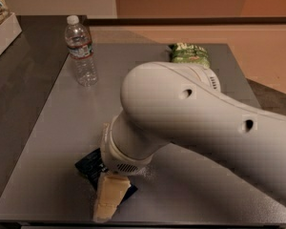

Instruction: Pick rxbar blueberry

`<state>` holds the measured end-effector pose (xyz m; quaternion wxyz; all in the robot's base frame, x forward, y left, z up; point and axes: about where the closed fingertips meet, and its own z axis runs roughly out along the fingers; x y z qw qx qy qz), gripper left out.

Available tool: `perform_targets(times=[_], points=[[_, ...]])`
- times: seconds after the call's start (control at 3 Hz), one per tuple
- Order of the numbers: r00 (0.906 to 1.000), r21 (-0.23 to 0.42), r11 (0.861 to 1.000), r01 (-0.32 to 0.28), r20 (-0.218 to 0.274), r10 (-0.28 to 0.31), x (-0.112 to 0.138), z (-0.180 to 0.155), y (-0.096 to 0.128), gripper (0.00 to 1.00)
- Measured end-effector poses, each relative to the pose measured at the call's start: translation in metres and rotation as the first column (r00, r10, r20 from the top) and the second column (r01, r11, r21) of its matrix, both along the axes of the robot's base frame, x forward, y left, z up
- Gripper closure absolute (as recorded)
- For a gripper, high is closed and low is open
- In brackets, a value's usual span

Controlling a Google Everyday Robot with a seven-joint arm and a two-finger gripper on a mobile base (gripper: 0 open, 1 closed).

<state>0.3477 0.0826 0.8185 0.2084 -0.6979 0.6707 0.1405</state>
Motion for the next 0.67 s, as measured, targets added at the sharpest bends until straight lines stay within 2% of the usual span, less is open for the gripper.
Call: perform_targets(times=[0.33,0.67], points=[[1.0,0.0,1.0,0.0,0.0,0.0,0.0,0.0,0.0,0.0],[0.9999,0.032,0.999,0.006,0.015,-0.006,-0.0048,0.0097,0.0019,0.0]])
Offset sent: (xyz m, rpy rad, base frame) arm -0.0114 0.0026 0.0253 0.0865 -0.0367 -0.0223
